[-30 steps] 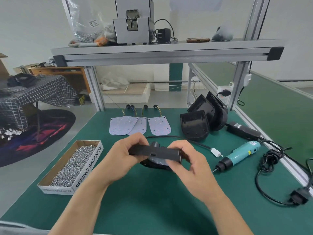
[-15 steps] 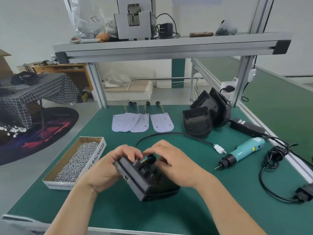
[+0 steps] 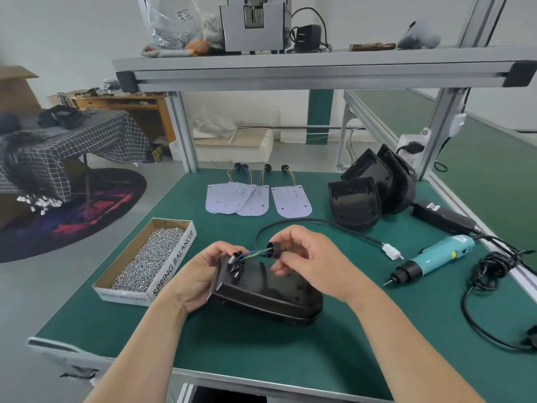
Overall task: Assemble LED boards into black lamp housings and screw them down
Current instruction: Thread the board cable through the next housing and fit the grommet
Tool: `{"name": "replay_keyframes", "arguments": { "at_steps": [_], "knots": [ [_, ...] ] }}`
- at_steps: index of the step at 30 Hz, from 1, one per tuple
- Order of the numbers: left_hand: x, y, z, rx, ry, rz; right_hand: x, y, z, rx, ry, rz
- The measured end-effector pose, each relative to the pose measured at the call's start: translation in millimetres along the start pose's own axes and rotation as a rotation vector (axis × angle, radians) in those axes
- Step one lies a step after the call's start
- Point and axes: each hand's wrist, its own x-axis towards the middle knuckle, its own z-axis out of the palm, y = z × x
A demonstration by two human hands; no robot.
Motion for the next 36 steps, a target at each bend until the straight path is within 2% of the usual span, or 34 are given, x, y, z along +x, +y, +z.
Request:
{"name": "replay_keyframes", "arguments": {
  "at_steps": [3,6,10,13,15,20,25,26,28,30,32,34,36],
  "knots": [
    [-1,1,1,0.009,-0.007,0.012,-4,8,14,-0.036,0.160,-0.046],
    [-4,2,1,0.000,-0.040,0.007,-7,15,23,-0.165,0.201,-0.078],
    [-7,1,0,0.014,-0.038,-0.004,-3,9,21,-0.384,0.116,-0.047],
    [-7,-2,-2,0.051,-0.009,-0.025,1,-5,17,-0.385,0.047,-0.063],
    [-7,-3,-1,0.060,0.002,-0.047,4,-14,16,-0.367,-0.018,-0.105],
    [-5,2,0,0.038,0.072,-0.063,8,-28,10,-0.635,-0.029,-0.274],
    [-10,30,18,0.490,0.204,0.079,14,-42,10,-0.783,-0.066,-0.273],
    [-13,39,24,0.508,0.153,0.138,16,-45,10,-0.819,-0.069,-0.278],
    [-21,56,40,0.614,-0.057,0.173,21,-53,11,-0.855,-0.094,-0.293],
    [-25,61,53,0.916,-0.167,0.180,27,-61,12,-0.859,-0.138,-0.285],
    [-23,56,62,1.142,-0.078,0.227,31,-67,14,-0.889,-0.170,-0.249],
    [-22,50,65,1.148,0.033,0.224,33,-72,17,-0.967,-0.189,-0.244],
    [-22,44,66,1.093,0.076,0.212,32,-76,20,-1.046,-0.197,-0.285]
  ]
}}
